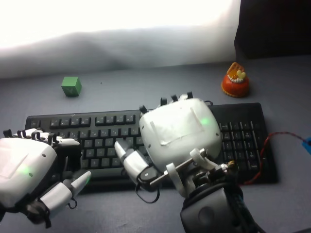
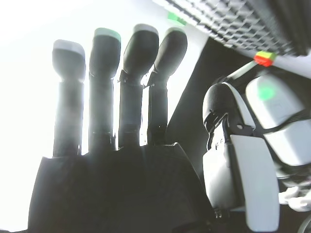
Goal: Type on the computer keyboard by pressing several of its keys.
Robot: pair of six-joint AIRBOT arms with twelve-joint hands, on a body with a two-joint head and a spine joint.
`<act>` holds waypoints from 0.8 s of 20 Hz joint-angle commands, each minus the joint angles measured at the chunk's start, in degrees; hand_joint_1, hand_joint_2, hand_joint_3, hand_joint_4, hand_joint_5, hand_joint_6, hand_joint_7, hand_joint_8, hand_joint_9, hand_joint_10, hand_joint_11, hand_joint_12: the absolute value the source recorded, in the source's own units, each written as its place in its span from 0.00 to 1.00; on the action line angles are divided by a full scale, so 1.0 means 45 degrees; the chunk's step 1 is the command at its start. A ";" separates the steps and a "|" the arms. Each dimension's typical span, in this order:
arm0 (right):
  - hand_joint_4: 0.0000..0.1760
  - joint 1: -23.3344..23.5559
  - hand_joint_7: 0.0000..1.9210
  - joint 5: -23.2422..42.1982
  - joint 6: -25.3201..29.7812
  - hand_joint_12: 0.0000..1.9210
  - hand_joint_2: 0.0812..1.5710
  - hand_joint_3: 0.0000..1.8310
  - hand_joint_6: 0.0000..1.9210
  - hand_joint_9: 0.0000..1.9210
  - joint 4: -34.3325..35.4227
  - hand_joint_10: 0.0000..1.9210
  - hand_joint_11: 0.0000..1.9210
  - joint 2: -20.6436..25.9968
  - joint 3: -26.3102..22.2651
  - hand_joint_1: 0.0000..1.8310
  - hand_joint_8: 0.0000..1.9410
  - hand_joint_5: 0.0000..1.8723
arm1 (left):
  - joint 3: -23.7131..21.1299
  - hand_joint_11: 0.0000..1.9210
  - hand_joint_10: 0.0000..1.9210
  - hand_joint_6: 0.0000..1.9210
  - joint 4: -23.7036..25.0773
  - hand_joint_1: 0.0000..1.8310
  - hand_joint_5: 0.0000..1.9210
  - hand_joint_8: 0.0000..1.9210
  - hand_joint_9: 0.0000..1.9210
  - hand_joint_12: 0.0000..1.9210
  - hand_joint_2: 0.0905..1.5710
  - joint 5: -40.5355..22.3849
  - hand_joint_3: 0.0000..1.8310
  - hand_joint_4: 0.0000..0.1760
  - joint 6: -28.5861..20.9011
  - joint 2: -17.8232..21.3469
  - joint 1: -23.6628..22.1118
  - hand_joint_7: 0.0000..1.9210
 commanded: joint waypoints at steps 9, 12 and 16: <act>0.00 -0.0196 0.14 0.0192 0.0296 0.38 0.94 0.14 0.01 0.14 -0.1228 0.00 0.00 0.0081 -0.0125 0.23 0.00 0.13 | -0.0037 0.00 0.00 0.00 0.0613 0.12 0.02 0.00 0.04 0.15 0.83 0.1425 0.00 0.12 0.0059 -0.0362 0.0796 0.04; 0.00 -0.0409 0.16 -0.0958 0.0751 0.38 0.91 0.12 0.01 0.15 -0.1228 0.01 0.00 0.0141 -0.0067 0.31 0.00 0.15 | 0.0126 0.00 0.01 0.01 0.0615 0.19 0.04 0.00 0.05 0.13 0.83 0.1484 0.00 0.02 0.0063 -0.0509 0.1332 0.05; 0.00 -0.0568 0.17 -0.2114 0.1722 0.40 0.92 0.12 0.01 0.15 -0.1227 0.00 0.00 0.0113 0.0313 0.29 0.00 0.16 | 0.0647 0.00 0.01 0.01 0.0613 0.16 0.07 0.01 0.06 0.21 0.84 0.1373 0.00 0.00 0.0215 -0.1082 0.1196 0.08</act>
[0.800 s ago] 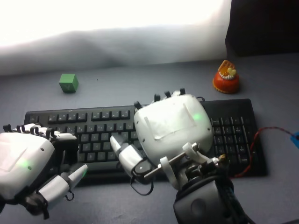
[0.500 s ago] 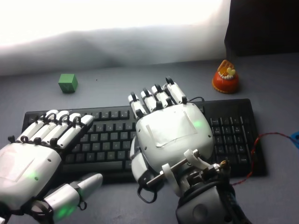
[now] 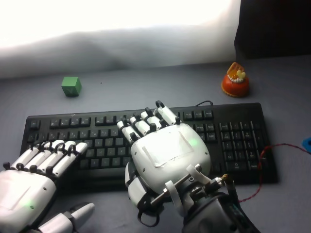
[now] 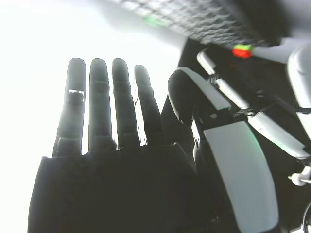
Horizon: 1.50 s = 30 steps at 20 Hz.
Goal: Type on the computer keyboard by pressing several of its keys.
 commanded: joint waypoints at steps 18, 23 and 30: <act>0.00 -0.0144 0.32 -0.1357 0.1869 0.66 0.91 0.14 0.23 0.21 -0.0879 0.10 0.00 -0.0276 0.1584 0.33 0.00 0.37 | 0.0823 0.00 0.07 0.08 0.0607 0.13 0.31 0.01 0.14 0.53 0.85 0.1039 0.00 0.00 0.0086 -0.0355 -0.0695 0.25; 0.00 -0.0151 0.41 -0.1089 0.1954 0.77 0.91 0.04 0.17 0.23 -0.0879 0.45 0.00 -0.0305 0.1617 0.43 0.02 0.29 | 0.0795 0.00 0.16 0.04 0.0608 0.20 0.18 0.05 0.22 0.40 0.83 0.1039 0.00 0.00 0.0077 -0.0316 -0.0660 0.36; 0.00 -0.0136 0.42 0.0565 0.0321 0.72 0.91 0.01 0.42 0.28 -0.0449 0.33 0.00 -0.0792 0.1612 0.45 0.02 0.26 | 0.0791 0.00 0.31 0.18 0.0608 0.20 0.20 0.01 0.10 0.53 0.84 0.1013 0.00 0.00 0.0101 -0.0292 -0.0651 0.29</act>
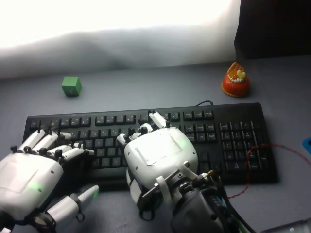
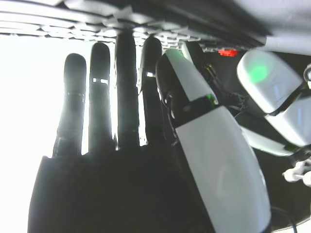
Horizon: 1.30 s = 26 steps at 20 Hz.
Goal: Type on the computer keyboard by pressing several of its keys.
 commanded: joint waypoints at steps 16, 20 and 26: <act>0.00 0.0111 0.36 0.1743 -0.0442 0.73 0.96 0.06 0.04 0.31 -0.0099 0.03 0.00 -0.0110 0.0034 0.28 0.00 0.38 | 0.0038 0.00 0.19 0.07 0.0356 0.20 0.30 0.00 0.14 0.63 0.85 0.1053 0.00 0.00 0.0066 0.0138 -0.0481 0.25; 0.00 0.0383 0.35 0.1931 -0.0266 0.73 0.97 0.06 0.02 0.32 -0.0499 0.03 0.00 0.0387 -0.0302 0.28 0.00 0.37 | 0.0287 0.00 0.19 0.06 0.0357 0.21 0.29 0.01 0.15 0.63 0.84 0.1265 0.00 0.00 0.0126 0.0036 -0.0753 0.25; 0.00 0.0616 0.35 0.1497 0.0386 0.73 0.97 0.05 0.01 0.32 -0.2472 0.02 0.00 0.2582 -0.1905 0.27 0.00 0.36 | 0.0766 0.00 0.20 0.05 0.0358 0.15 0.24 0.00 0.13 0.60 0.86 0.1289 0.00 0.00 0.0206 -0.0146 -0.1087 0.23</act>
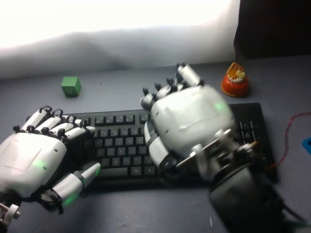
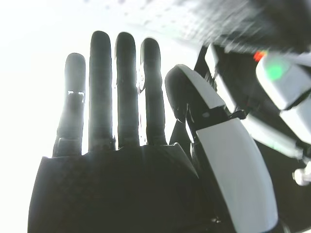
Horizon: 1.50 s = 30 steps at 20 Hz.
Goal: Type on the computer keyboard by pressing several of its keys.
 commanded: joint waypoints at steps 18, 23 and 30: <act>0.00 0.0121 0.34 -0.4377 0.0662 0.73 0.98 0.04 0.01 0.32 -0.1887 0.01 0.00 0.6782 -0.2988 0.27 0.00 0.37 | 0.0489 0.00 0.19 0.00 0.0492 0.70 0.14 0.00 0.09 0.58 0.63 0.1525 0.00 0.16 0.0165 -0.0533 -0.0195 0.16; 0.00 0.0093 0.36 -0.3835 -0.0149 0.73 0.99 0.04 0.00 0.33 -0.1913 0.01 0.00 0.6541 -0.2986 0.25 0.00 0.38 | -0.0006 0.00 0.19 0.01 0.0496 0.31 0.16 0.01 0.12 0.57 0.79 0.1419 0.02 0.00 0.0126 0.0222 -0.0402 0.20; 0.00 -0.0098 0.35 -0.3024 -0.0443 0.74 0.99 0.04 0.00 0.32 -0.1910 0.01 0.00 0.6322 -0.2988 0.26 0.00 0.38 | -0.0941 0.00 0.11 0.01 0.0494 0.00 0.19 0.00 0.16 0.56 0.85 0.0985 0.00 0.02 0.0100 0.1839 -0.0616 0.22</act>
